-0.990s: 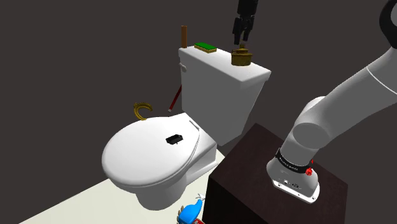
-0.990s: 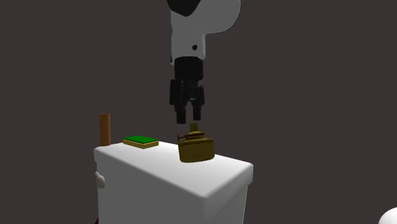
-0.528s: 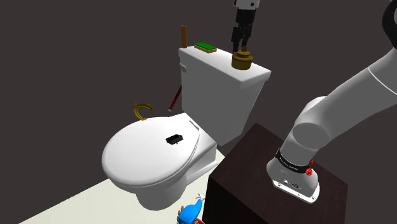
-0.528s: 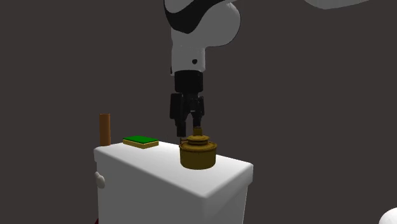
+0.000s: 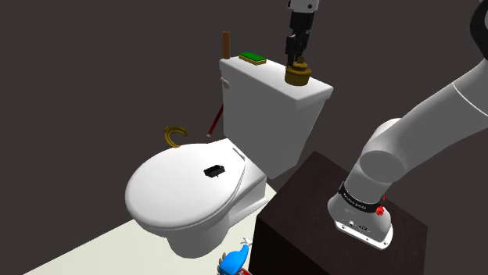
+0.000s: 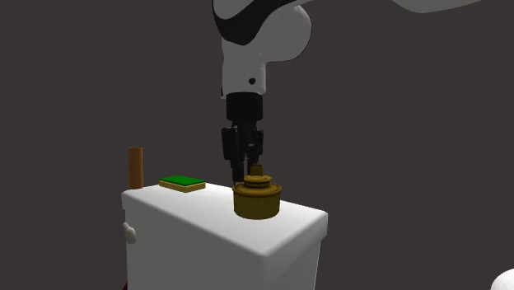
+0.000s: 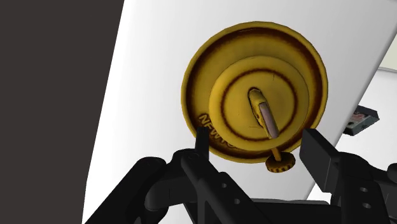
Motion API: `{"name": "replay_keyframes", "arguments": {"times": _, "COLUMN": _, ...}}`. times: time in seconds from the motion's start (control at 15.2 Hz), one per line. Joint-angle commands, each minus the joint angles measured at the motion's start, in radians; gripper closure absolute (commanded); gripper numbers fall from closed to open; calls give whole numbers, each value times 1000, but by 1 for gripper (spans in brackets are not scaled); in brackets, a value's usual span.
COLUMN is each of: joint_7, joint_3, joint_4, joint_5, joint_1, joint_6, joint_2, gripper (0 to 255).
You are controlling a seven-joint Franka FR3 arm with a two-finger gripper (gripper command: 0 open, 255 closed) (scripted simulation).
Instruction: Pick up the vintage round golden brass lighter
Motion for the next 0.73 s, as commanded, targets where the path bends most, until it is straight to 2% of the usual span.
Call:
{"name": "replay_keyframes", "arguments": {"times": 0.0, "joint_7": 0, "joint_3": 0, "joint_4": -2, "joint_5": 0, "joint_1": 0, "joint_6": -1, "joint_2": 1, "gripper": 255}}
{"name": "replay_keyframes", "arguments": {"times": 0.13, "joint_7": 1, "joint_3": 0, "joint_4": -3, "joint_5": 0, "joint_1": 0, "joint_6": 0, "joint_2": 1, "gripper": 255}}
{"name": "replay_keyframes", "arguments": {"times": 0.66, "joint_7": -4, "joint_3": 3, "joint_4": 131, "joint_5": 6, "joint_1": 3, "joint_6": -107, "joint_2": 28, "gripper": 255}}
